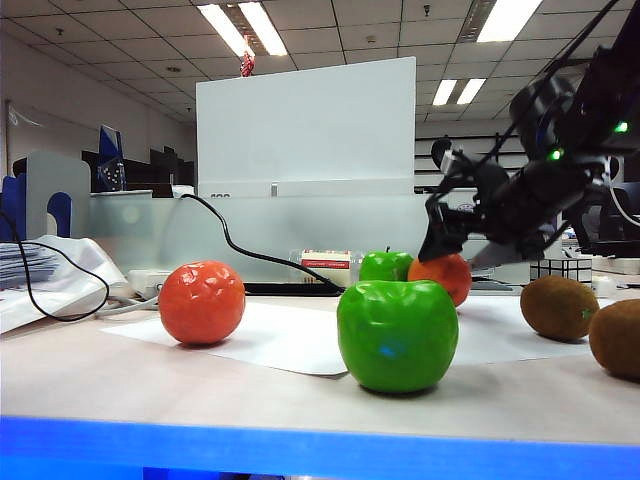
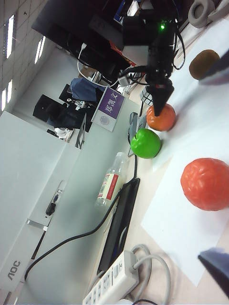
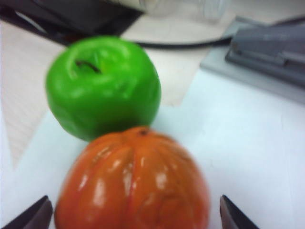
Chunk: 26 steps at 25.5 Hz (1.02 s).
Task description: Put the same fruits together.
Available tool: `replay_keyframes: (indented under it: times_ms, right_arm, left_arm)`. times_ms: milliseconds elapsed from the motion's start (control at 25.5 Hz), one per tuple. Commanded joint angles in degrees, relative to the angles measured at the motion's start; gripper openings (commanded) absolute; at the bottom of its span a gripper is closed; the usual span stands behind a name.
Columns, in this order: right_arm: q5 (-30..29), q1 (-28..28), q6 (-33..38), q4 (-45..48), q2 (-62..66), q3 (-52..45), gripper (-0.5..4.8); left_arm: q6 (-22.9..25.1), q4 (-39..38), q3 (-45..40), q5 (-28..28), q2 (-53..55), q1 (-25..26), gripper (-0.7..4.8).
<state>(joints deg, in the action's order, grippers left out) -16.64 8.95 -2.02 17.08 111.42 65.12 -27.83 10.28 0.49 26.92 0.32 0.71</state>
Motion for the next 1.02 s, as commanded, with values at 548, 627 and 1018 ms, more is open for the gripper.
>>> replay_keyframes:
  times_ms: [548, 627, 1018]
  right_arm:
    - [1.22, 0.07, -0.20, 1.31, 1.44, 0.22, 4.79]
    - [1.22, 0.15, -0.20, 1.36, 1.44, 0.22, 3.12]
    - [-4.59, 3.06, -0.17, 1.53, 1.44, 0.42, -0.07]
  left_arm:
    - [0.44, -0.07, 0.09, 0.11, 0.07, 0.02, 4.79]
    - [0.44, -0.07, 0.09, 0.13, 0.07, 0.02, 4.79]
    - [0.44, -0.66, 0.09, 0.11, 0.07, 0.02, 4.79]
